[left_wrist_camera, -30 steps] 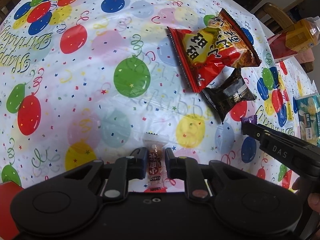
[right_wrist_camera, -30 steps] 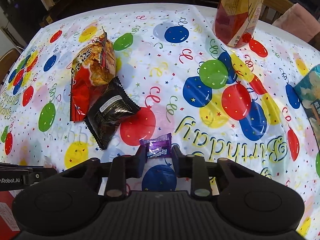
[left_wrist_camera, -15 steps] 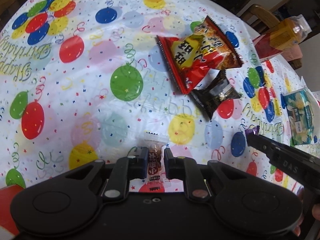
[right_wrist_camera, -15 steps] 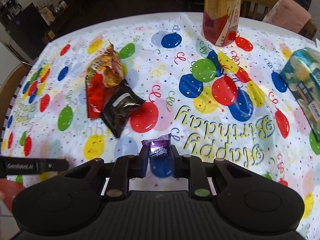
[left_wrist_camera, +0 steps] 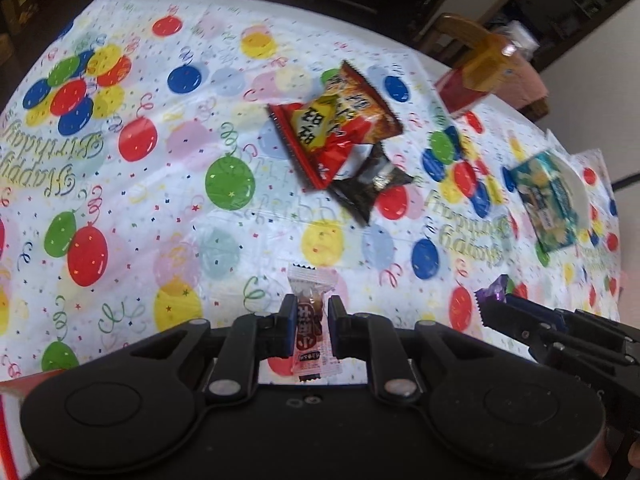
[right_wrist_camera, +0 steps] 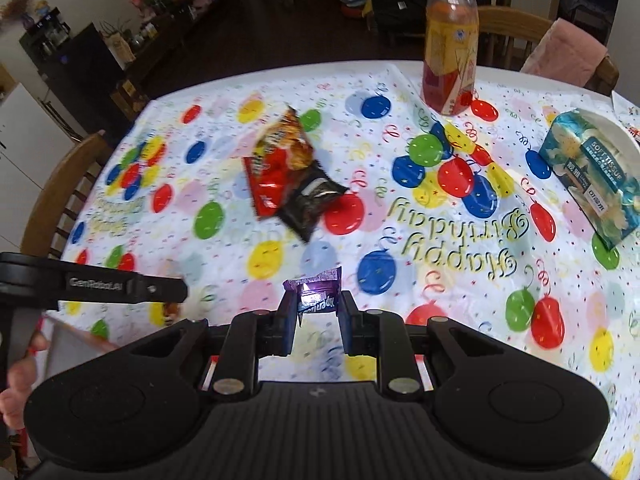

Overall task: Organize snacks
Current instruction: 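Carry the candy stick and purple candy over the white box, then open both tools to drop the candies into the white box, then withdraw both open tools from the box toward the last snacks, then grasp the red-yellow chip bag with the left tool while the right tool grasps the black foil packet, then carry the chip bag and black foil packet over the white box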

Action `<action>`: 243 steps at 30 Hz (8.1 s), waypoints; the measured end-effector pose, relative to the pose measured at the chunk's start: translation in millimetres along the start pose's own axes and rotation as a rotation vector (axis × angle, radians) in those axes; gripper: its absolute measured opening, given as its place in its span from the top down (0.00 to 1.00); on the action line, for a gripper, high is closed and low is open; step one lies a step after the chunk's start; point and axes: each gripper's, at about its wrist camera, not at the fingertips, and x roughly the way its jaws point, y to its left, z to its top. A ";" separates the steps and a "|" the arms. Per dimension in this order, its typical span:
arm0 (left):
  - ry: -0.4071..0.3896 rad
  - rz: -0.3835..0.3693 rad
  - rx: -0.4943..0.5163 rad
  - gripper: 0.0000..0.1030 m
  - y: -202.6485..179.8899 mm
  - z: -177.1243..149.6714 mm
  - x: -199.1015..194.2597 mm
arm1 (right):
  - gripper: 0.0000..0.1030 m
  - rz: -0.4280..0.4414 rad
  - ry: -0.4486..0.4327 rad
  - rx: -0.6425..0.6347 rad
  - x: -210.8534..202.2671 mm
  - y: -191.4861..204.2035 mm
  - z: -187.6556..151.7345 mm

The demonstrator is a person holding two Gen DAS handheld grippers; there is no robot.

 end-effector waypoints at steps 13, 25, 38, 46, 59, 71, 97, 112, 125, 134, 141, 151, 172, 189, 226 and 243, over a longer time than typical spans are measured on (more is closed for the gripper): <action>-0.043 -0.062 0.122 0.87 2.0 -35.3 -59.5 | 0.79 0.009 -0.067 -0.007 -60.0 51.1 -49.3; -0.031 -0.089 0.198 0.87 27.7 -78.4 -93.0 | 0.79 0.007 -0.059 -0.036 -81.9 89.8 -97.8; 0.016 -0.014 0.272 0.87 67.0 -123.8 -98.0 | 0.79 -0.004 0.009 -0.090 -68.5 118.0 -144.2; 0.032 0.060 0.350 0.87 78.4 -147.2 -87.6 | 0.79 -0.028 0.070 -0.138 -46.4 131.0 -171.0; 0.060 0.127 0.414 0.87 83.6 -167.6 -66.6 | 0.79 -0.013 0.158 -0.190 -21.9 149.6 -201.2; 0.107 0.108 0.367 0.86 89.2 -176.8 -53.0 | 0.77 0.004 0.171 -0.151 -17.9 149.6 -205.8; -0.025 0.070 0.375 0.33 82.8 -180.1 -87.8 | 0.36 0.091 0.049 -0.030 -51.3 139.3 -200.3; -0.245 0.073 0.458 0.07 58.3 -168.6 -137.3 | 0.25 0.129 -0.089 0.004 -98.4 128.2 -169.8; -0.365 0.062 0.481 0.01 24.4 -120.5 -151.5 | 0.24 0.038 -0.206 0.042 -132.0 84.2 -97.2; -0.399 0.092 0.510 0.01 -1.6 -60.0 -126.0 | 0.24 -0.011 -0.198 0.072 -109.7 32.2 -43.0; -0.392 0.161 0.559 0.01 -23.9 -14.9 -85.1 | 0.24 -0.001 -0.145 0.040 -66.5 0.2 -10.7; -0.305 0.187 0.578 0.01 -39.1 37.2 -17.7 | 0.24 0.016 -0.070 -0.058 4.9 -13.3 19.8; -0.154 0.096 0.544 0.03 -56.3 117.8 87.4 | 0.24 0.068 0.001 -0.006 130.0 -26.2 62.3; -0.073 0.002 0.454 0.24 -37.0 137.3 126.2 | 0.27 0.098 -0.038 0.028 166.6 -25.0 72.2; -0.149 -0.051 0.410 0.47 -30.8 65.2 3.5 | 0.56 0.055 -0.134 -0.063 31.7 5.2 28.7; -0.160 -0.002 0.420 0.47 1.8 -17.3 -93.1 | 0.56 0.050 -0.142 -0.105 -55.2 58.5 -37.5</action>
